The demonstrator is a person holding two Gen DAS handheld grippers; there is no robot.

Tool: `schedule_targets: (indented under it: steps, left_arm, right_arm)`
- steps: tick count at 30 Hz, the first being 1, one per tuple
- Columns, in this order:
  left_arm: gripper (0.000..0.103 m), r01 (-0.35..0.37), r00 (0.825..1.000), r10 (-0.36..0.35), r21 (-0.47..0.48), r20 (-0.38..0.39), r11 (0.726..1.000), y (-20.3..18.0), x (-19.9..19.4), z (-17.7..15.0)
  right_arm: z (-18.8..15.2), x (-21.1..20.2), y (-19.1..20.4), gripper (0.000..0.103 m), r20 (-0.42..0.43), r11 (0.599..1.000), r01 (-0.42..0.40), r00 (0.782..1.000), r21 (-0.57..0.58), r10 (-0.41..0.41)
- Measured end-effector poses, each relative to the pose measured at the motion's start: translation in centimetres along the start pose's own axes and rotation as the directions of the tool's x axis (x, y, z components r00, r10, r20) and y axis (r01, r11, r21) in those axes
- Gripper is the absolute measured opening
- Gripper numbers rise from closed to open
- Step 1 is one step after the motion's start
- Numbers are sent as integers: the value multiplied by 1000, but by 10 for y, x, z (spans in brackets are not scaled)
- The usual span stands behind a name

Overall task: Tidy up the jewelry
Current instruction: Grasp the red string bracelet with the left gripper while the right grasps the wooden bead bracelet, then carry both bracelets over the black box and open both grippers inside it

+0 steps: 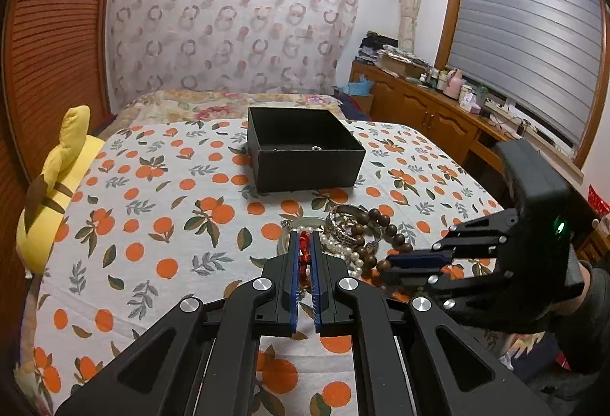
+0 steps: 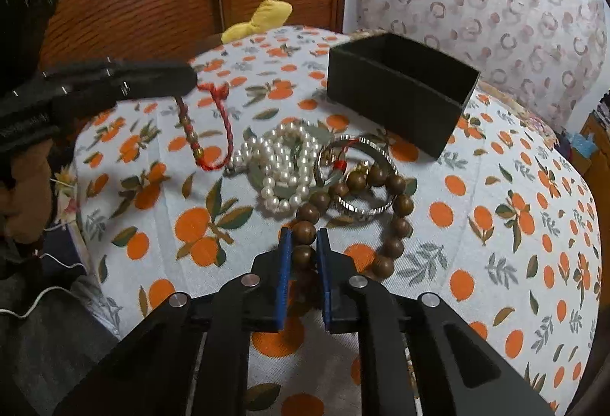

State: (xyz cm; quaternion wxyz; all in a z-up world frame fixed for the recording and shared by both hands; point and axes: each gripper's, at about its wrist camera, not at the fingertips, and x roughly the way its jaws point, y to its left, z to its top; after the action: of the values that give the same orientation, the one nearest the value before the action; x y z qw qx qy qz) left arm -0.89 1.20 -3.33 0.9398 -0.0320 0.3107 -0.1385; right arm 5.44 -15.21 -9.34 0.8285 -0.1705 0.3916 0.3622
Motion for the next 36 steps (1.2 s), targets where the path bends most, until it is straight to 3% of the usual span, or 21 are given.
schedule_targets:
  steps: [17,30,36]
  left_arm:
    - [4,1,1000,-1,-12,6,1000,10,5,5]
    - [4,-4,999,1,54,49,999,-4,26,54]
    - [4,-7,998,2,77,60,997,-6,44,78]
  right_arm:
    - [28,-34,-34,15,168,995,43,984,90,-58]
    - [52,-59,-58,15,263,989,74,959,129,-106]
    - [76,-77,-68,15,325,989,86,938,122,-122]
